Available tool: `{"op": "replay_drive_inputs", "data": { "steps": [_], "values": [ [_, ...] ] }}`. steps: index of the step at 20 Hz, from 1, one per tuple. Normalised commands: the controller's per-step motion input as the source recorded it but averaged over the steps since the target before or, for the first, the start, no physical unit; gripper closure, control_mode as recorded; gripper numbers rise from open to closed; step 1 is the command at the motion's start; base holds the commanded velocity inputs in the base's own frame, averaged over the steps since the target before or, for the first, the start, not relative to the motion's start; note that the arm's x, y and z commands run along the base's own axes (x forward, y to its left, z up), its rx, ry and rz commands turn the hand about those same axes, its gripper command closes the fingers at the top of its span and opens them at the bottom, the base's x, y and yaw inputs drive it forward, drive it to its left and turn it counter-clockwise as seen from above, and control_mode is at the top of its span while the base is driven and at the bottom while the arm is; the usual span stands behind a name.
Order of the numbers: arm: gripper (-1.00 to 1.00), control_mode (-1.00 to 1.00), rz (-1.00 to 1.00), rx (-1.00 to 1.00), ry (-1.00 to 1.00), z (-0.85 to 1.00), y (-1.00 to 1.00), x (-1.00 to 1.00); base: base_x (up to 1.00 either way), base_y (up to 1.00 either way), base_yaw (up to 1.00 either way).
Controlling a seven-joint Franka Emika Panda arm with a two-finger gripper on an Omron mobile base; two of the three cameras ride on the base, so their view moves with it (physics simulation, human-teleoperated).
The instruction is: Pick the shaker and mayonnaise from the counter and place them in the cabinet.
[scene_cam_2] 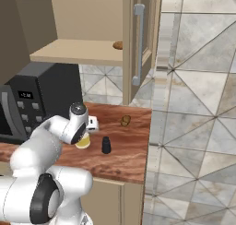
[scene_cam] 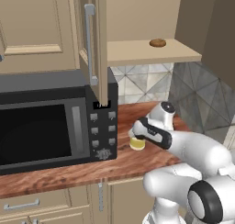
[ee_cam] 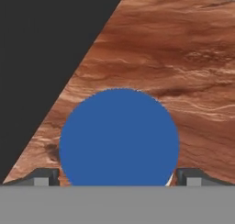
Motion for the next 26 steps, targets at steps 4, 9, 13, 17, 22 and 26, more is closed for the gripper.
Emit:
{"op": "replay_drive_inputs", "data": {
  "steps": [4, 9, 13, 17, 22, 26],
  "values": [
    [-1.0, -1.0, 0.03, 0.0, 0.0, -0.37, 0.09, 0.32, 0.0, 0.0, 0.0],
    [1.0, -1.0, 0.03, 0.0, 0.0, -0.36, 0.12, 0.32, 0.0, 0.0, 0.0],
    [1.0, -1.0, 0.0, 0.0, 0.0, -0.12, 0.11, 0.06, 0.0, 0.0, 0.0],
    [1.0, -1.0, 0.0, 0.0, -0.07, 0.37, 0.15, -0.12, 0.0, 0.0, 0.0],
    [1.0, -1.0, 0.0, -0.02, -0.12, 0.83, 0.18, -0.34, 0.0, 0.0, 0.0],
    [1.0, -1.0, 0.0, -0.03, -0.09, 0.84, 0.09, -0.24, 0.0, 0.0, 0.0]
  ]
}}
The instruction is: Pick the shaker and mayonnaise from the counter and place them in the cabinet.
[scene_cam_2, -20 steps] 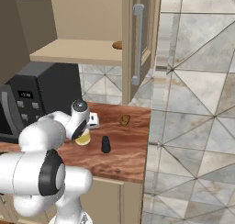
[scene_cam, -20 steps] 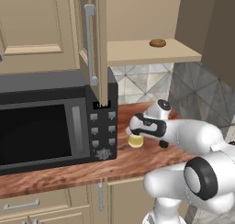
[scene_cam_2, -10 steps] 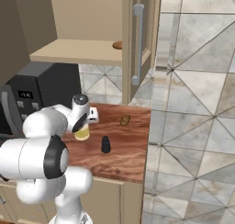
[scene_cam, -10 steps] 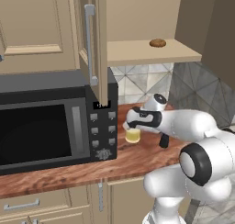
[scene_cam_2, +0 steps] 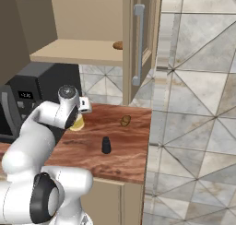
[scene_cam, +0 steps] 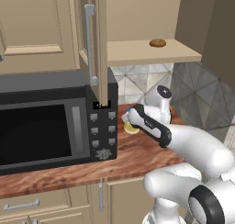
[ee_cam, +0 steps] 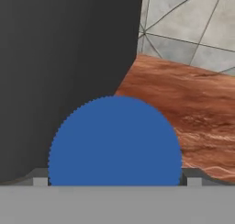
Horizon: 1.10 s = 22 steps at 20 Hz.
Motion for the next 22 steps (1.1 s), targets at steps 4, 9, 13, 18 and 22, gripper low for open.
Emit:
{"op": "replay_drive_inputs", "data": {
  "steps": [4, 9, 13, 18, 22],
  "values": [
    [1.0, -1.0, 0.0, -0.01, -0.02, 0.78, 0.0, -0.06, 0.0, 0.0, 0.0],
    [1.0, -1.0, 0.0, 0.0, 0.0, 0.82, 0.0, -0.09, 0.0, 0.0, 0.0],
    [1.0, -1.0, 0.0, 0.0, 0.0, 0.88, 0.0, -0.15, 0.0, 0.0, 0.0],
    [1.0, -1.0, 0.0, 0.0, 0.0, 0.8, 0.0, -0.2, 0.0, 0.0, 0.0],
    [1.0, -1.0, -0.01, 0.0, 0.0, 0.64, 0.0, -0.19, 0.0, 0.0, 0.0]
  ]
}}
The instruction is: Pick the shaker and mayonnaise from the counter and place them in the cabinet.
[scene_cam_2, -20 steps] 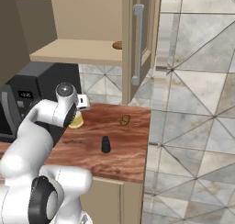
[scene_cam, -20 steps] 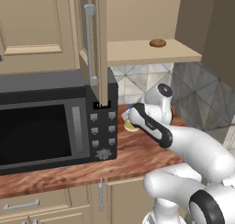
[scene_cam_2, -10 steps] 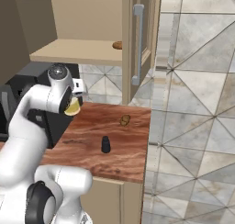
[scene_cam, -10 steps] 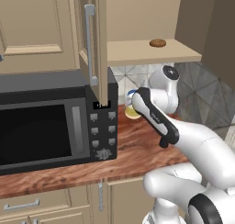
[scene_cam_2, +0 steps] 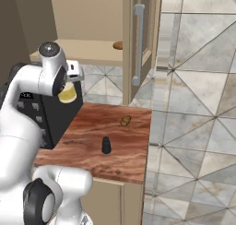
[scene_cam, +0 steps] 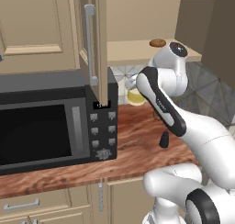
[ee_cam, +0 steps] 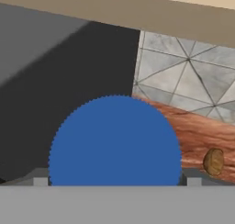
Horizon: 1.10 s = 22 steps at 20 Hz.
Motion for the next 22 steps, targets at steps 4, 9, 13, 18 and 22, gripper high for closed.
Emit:
{"op": "replay_drive_inputs", "data": {
  "steps": [4, 9, 13, 18, 22],
  "values": [
    [1.0, -1.0, -0.02, 0.0, 0.0, 0.61, 0.0, -0.23, 0.0, 0.0, 0.0],
    [1.0, -1.0, -0.01, 0.0, -0.03, 0.64, 0.0, -0.19, 0.0, 0.0, 0.0],
    [1.0, -1.0, 0.0, 0.0, -0.09, 0.56, 0.0, -0.03, 0.0, 0.0, 0.0],
    [1.0, -1.0, 0.0, 0.0, -0.16, 0.47, 0.0, 0.0, 0.0, 0.0, 0.0],
    [1.0, -1.0, 0.0, 0.0, -0.13, 0.33, 0.0, 0.0, 0.0, 0.0, 0.0]
  ]
}}
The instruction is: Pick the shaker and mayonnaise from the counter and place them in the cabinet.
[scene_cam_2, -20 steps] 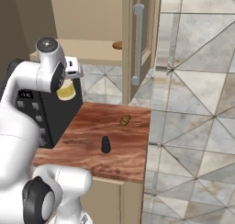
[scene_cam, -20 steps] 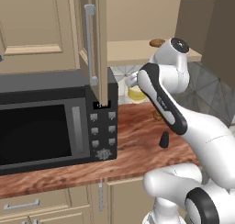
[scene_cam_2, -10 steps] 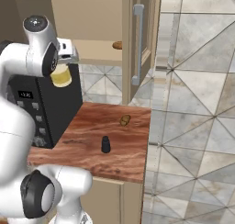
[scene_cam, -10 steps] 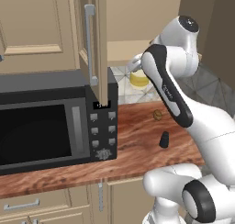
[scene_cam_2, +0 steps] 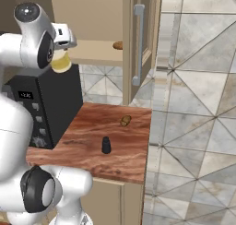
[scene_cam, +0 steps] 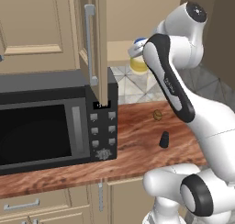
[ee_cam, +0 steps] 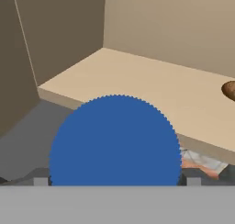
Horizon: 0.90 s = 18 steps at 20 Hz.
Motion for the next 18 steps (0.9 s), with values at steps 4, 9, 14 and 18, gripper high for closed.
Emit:
{"op": "replay_drive_inputs", "data": {
  "steps": [4, 9, 14, 18],
  "values": [
    [1.0, -1.0, 0.0, 0.0, -0.08, 0.11, 0.0, 0.16, 0.0, 0.0, 0.0],
    [1.0, -1.0, 0.0, 0.0, -0.05, 0.02, 0.0, 0.23, 0.0, 0.0, 0.0],
    [1.0, -1.0, 0.0, 0.0, -0.02, 0.05, -0.05, 0.28, 0.0, 0.0, 0.0],
    [1.0, -1.0, 0.0, 0.0, -0.01, 0.02, -0.05, 0.27, 0.0, 0.0, 0.0]
  ]
}}
